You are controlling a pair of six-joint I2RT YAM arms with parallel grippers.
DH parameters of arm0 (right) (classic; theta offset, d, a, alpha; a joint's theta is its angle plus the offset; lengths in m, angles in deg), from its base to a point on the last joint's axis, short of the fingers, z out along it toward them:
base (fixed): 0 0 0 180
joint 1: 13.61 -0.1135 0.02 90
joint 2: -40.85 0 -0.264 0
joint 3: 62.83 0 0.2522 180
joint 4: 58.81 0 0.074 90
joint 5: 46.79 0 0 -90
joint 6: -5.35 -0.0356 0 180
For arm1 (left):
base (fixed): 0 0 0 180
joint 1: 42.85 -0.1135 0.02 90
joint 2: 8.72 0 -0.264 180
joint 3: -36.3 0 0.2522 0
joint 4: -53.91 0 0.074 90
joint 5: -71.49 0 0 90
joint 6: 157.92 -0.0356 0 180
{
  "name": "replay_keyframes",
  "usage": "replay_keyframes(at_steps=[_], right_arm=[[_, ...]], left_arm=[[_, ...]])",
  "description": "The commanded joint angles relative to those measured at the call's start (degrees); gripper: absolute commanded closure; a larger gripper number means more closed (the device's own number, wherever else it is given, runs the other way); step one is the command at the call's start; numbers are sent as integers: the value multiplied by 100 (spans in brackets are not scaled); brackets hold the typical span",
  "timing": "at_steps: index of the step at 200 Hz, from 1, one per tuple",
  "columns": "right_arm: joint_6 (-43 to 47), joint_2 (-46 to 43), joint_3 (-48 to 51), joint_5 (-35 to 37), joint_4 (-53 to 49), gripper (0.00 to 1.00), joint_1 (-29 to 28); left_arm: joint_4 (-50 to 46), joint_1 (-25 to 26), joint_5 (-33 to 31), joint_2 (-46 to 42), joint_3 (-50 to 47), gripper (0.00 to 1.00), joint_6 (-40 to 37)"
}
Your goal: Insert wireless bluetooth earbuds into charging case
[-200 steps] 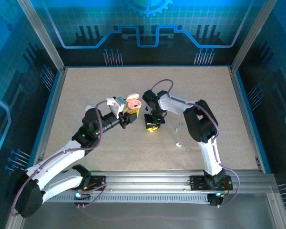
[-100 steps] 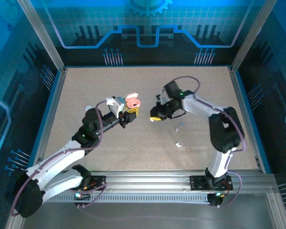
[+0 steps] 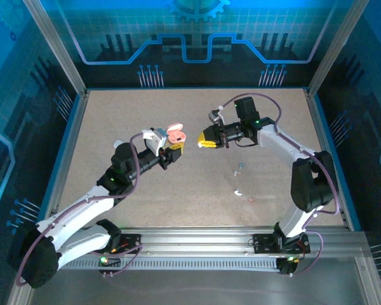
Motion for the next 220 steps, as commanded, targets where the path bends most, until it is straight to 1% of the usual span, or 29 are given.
replay_keyframes(at_steps=[1,23,40,69,83,121,160,220], right_arm=[[-175,-286,-29,-481,187,80,-18],[-364,-399,-29,-517,314,80,-34],[-320,-477,-115,-459,171,80,-45],[534,-726,-589,151,-922,80,-163],[820,-893,-743,457,-1112,80,-252],[1321,-1314,-693,944,-926,80,-503],[1616,-1495,-714,1442,-928,80,-656],[1771,-1368,-775,1653,-1015,80,-829]], left_arm=[[43,-43,-86,7,89,54,-134],[41,-42,-45,44,89,54,-168],[134,-40,37,86,67,54,-205],[609,-37,472,199,-76,54,-344],[844,-34,710,263,-113,54,-401],[1275,-12,1188,518,-46,55,-481],[1307,39,1600,735,152,55,-390],[1373,78,1751,817,274,54,-143]])
